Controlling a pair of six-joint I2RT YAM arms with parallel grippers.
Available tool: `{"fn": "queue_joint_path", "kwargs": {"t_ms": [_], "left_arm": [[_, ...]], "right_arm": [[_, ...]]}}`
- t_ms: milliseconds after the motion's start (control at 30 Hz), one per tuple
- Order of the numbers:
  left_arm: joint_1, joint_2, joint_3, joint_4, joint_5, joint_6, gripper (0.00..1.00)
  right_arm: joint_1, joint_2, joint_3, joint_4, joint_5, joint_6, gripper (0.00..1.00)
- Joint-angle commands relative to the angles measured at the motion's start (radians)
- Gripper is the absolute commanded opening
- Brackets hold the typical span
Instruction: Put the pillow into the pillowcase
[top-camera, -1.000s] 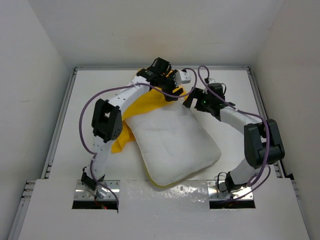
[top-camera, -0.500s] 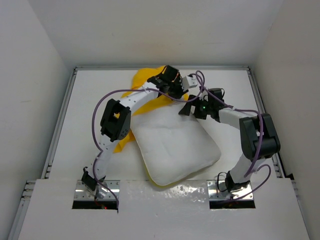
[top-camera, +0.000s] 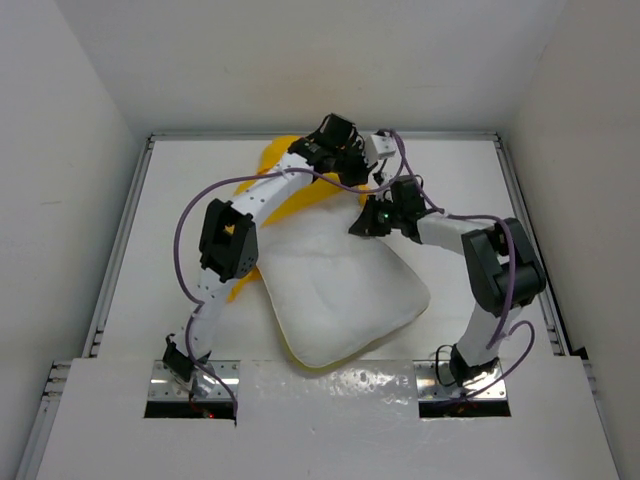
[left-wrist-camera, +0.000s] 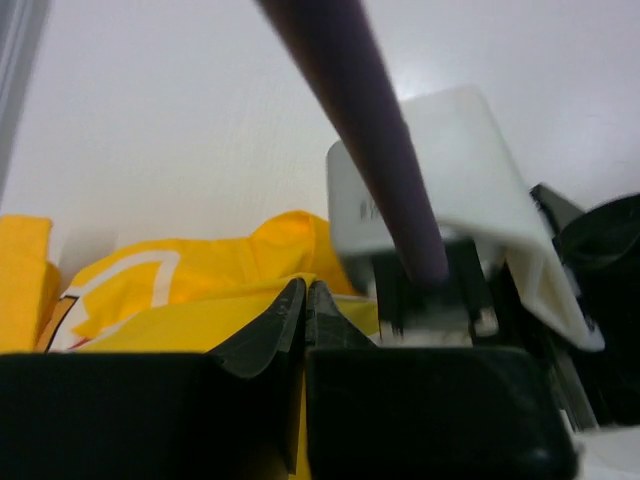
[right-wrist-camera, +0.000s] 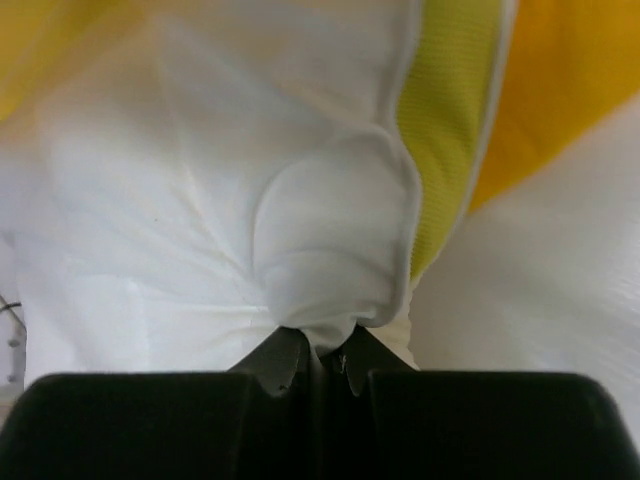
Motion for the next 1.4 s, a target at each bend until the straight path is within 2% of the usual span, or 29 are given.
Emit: {"fn": "queue_joint_path", "kwargs": {"t_ms": [0, 67, 267, 367, 500, 567, 633, 733, 833, 900, 933, 967, 1000, 1033, 1067, 1100, 1200, 1233, 1267, 1300, 1333, 1367], "left_arm": [[-0.009, -0.046, 0.132, -0.039, 0.371, -0.021, 0.00], [-0.009, -0.052, 0.160, -0.085, 0.422, -0.001, 0.00], [-0.012, -0.082, 0.107, -0.398, 0.546, 0.273, 0.00], [-0.023, -0.093, 0.062, -0.480, 0.732, 0.313, 0.00], [-0.073, -0.096, 0.050, -0.517, 0.731, 0.348, 0.00], [-0.085, -0.101, 0.001, -0.520, 0.725, 0.364, 0.00], [-0.084, -0.104, -0.065, -0.538, 0.723, 0.387, 0.00], [-0.084, -0.113, -0.128, -0.612, 0.705, 0.459, 0.00], [-0.084, -0.119, -0.163, -0.568, 0.665, 0.424, 0.00], [-0.082, -0.118, -0.174, -0.447, 0.588, 0.281, 0.02], [-0.081, -0.118, -0.165, -0.408, 0.558, 0.228, 0.15], [-0.070, -0.119, -0.126, -0.358, 0.515, 0.156, 0.47], [-0.061, -0.121, -0.099, -0.345, 0.498, 0.132, 0.58], [-0.053, -0.133, -0.075, -0.314, 0.475, 0.105, 0.83], [-0.043, -0.145, -0.037, -0.297, 0.435, 0.051, 0.99], [-0.015, -0.161, -0.027, -0.278, 0.416, 0.027, 1.00], [0.068, -0.257, -0.058, -0.186, 0.338, -0.076, 1.00], [0.129, -0.321, -0.114, -0.147, 0.306, -0.113, 1.00], [0.164, -0.357, -0.148, -0.135, 0.288, -0.122, 0.99], [0.195, -0.389, -0.186, -0.129, 0.266, -0.126, 0.86], [0.229, -0.452, -0.270, -0.132, 0.182, -0.132, 0.11], [0.285, -0.483, -0.324, -0.126, 0.116, -0.145, 0.00]], "right_arm": [[0.099, -0.174, -0.026, 0.064, 0.077, -0.130, 0.00], [0.112, -0.293, -0.087, 0.086, 0.148, -0.176, 0.00], [0.110, -0.519, -0.260, 0.331, 0.261, -0.153, 0.00], [0.110, -0.530, -0.311, 0.513, 0.396, -0.089, 0.00], [0.109, -0.476, -0.365, 0.610, 0.566, 0.016, 0.00], [0.101, -0.462, -0.427, 0.687, 0.758, 0.124, 0.00], [0.090, -0.458, -0.469, 0.689, 0.955, 0.245, 0.00], [0.072, -0.461, -0.443, 0.519, 1.131, 0.353, 0.00], [0.059, -0.426, -0.405, 0.499, 1.084, 0.357, 0.00], [0.058, -0.401, -0.365, 0.410, 1.044, 0.317, 0.00], [0.056, -0.384, -0.322, 0.361, 1.024, 0.291, 0.03], [0.056, -0.383, -0.307, 0.270, 0.997, 0.263, 0.30], [0.055, -0.386, -0.293, 0.229, 0.993, 0.213, 0.49], [0.053, -0.405, -0.284, 0.159, 0.993, 0.185, 0.67], [0.043, -0.421, -0.281, 0.123, 0.995, 0.165, 0.83], [0.035, -0.436, -0.273, 0.089, 0.997, 0.133, 0.99], [0.016, -0.493, -0.204, -0.076, 1.032, 0.050, 0.99], [0.016, -0.511, -0.151, -0.133, 1.024, 0.018, 0.99], [0.018, -0.516, -0.123, -0.164, 1.004, -0.014, 0.91], [0.018, -0.518, -0.092, -0.182, 0.877, -0.097, 0.56], [0.033, -0.511, -0.013, -0.252, 0.824, -0.113, 0.01], [0.053, -0.476, 0.037, -0.305, 0.793, -0.119, 0.00]]}}
